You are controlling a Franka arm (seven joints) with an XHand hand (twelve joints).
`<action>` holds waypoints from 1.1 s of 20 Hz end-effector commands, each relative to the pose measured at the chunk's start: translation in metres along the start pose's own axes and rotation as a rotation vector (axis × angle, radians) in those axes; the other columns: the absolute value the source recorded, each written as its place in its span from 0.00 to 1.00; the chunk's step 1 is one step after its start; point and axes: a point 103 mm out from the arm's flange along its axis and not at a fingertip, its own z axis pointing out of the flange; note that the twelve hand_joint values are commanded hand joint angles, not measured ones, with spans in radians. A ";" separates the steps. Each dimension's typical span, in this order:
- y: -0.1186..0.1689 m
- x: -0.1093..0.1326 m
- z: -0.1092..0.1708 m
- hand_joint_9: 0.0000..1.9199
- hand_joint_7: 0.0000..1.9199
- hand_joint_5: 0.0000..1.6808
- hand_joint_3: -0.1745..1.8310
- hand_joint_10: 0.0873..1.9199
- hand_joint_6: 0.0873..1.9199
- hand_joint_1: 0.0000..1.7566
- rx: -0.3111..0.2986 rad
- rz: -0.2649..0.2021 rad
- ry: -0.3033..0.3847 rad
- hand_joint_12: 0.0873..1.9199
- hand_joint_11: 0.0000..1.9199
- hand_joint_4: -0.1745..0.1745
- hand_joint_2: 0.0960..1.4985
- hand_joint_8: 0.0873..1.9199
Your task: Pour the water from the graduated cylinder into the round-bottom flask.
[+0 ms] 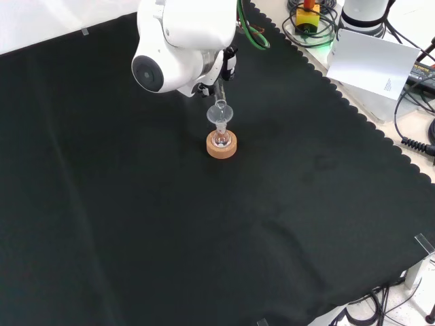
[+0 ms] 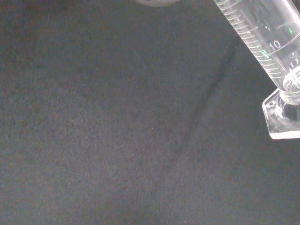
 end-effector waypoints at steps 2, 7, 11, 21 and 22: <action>0.000 0.001 0.000 0.74 0.53 0.56 0.08 0.02 0.33 0.78 0.025 0.001 -0.004 0.39 0.60 0.36 0.71 0.49; -0.002 0.001 -0.001 0.74 0.53 0.56 0.08 0.02 0.33 0.78 0.026 0.010 -0.007 0.39 0.60 0.35 0.71 0.49; -0.003 0.001 -0.002 0.74 0.53 0.56 0.08 0.02 0.32 0.78 0.032 0.015 -0.009 0.39 0.61 0.35 0.71 0.49; -0.005 0.004 -0.005 0.75 0.53 0.55 0.08 0.02 0.32 0.78 0.043 0.021 -0.019 0.39 0.61 0.33 0.71 0.49; -0.004 0.004 -0.005 0.75 0.53 0.55 0.08 0.01 0.32 0.78 0.046 0.021 -0.020 0.39 0.61 0.33 0.71 0.49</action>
